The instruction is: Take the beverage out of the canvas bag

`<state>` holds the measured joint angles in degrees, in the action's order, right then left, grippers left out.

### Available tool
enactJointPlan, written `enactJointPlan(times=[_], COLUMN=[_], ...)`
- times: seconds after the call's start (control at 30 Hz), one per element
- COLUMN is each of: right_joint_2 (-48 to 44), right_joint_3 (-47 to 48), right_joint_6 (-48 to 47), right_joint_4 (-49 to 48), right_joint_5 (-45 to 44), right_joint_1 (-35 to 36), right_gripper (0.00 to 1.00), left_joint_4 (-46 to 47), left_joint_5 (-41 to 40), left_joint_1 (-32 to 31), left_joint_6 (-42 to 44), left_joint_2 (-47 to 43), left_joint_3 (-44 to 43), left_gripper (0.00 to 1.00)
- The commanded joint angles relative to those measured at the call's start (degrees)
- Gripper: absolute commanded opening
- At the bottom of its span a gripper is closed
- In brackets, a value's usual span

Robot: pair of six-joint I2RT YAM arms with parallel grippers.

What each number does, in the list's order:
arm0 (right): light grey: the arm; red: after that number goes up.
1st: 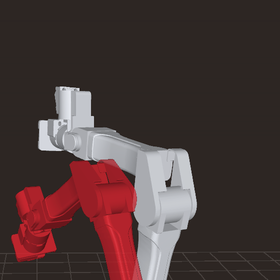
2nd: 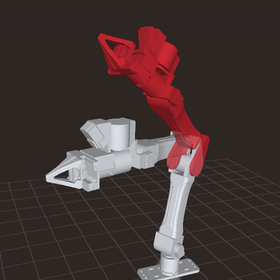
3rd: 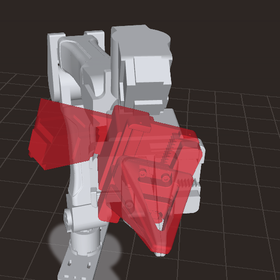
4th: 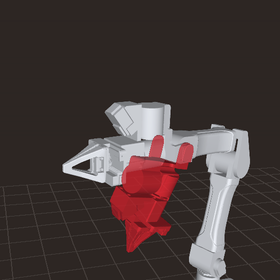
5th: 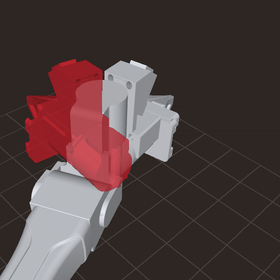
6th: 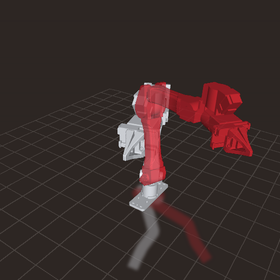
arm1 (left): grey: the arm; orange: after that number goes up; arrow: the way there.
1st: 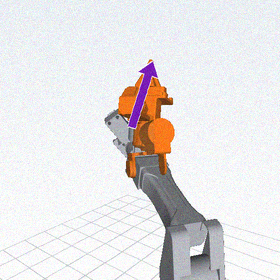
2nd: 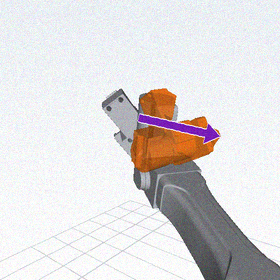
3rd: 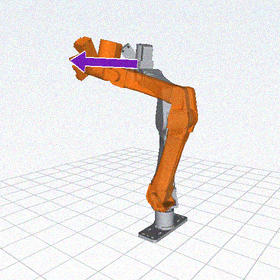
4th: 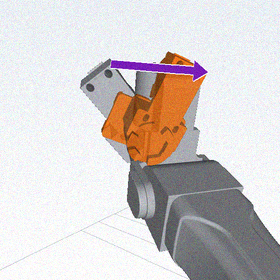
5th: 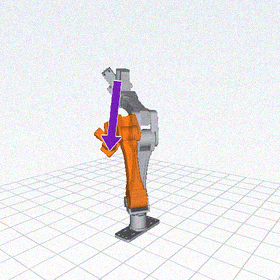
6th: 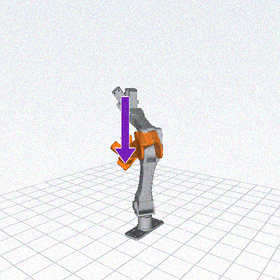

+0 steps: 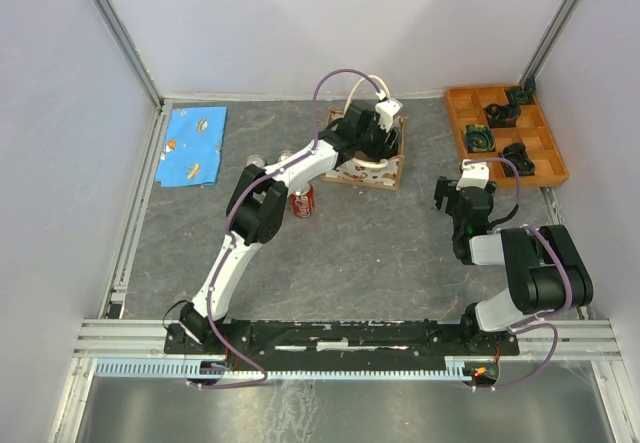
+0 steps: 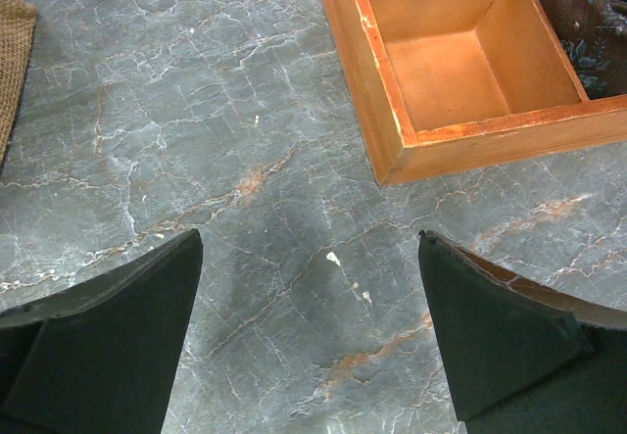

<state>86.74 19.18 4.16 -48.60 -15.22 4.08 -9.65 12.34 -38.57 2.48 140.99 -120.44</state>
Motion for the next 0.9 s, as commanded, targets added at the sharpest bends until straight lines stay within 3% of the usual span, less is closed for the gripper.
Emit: enactJointPlan(times=[0.0, 0.03, 0.1, 0.2, 0.57, 0.87], right_joint_2=[-0.01, -0.03, -0.02, -0.04, -0.06, 0.0], right_joint_3=[1.65, 1.65, 1.6, 1.65, 1.65, 1.65], right_joint_6=[-0.75, -0.75, -0.84, -0.79, -0.75, -0.75], right_joint_4=[-1.41, -1.41, -1.41, -1.41, -1.41, -1.41], right_joint_5=[0.39, 0.38, 0.37, 0.37, 0.37, 0.37], right_joint_1=[0.01, 0.05, 0.02, 0.02, 0.05, 0.03], right_gripper=[0.99, 0.99, 0.99, 0.99, 0.99, 0.99], left_joint_4=[2.46, 2.26, 1.97, 1.66, -2.96, -2.82], left_joint_5=[-1.77, -1.85, -2.01, -3.32, -2.81, -3.61], left_joint_1=[-0.02, 0.0, -0.02, -0.02, 0.07, 0.06], left_joint_6=[1.56, 1.65, 1.94, 2.51, 4.41, 3.39], left_joint_2=[0.29, 0.13, -0.34, -1.44, -6.0, -13.98], left_joint_3=[-2.68, -2.61, -2.33, -2.14, -8.56, -8.08], left_gripper=[0.47, 0.34, 0.19, 0.03, 0.03, 0.03])
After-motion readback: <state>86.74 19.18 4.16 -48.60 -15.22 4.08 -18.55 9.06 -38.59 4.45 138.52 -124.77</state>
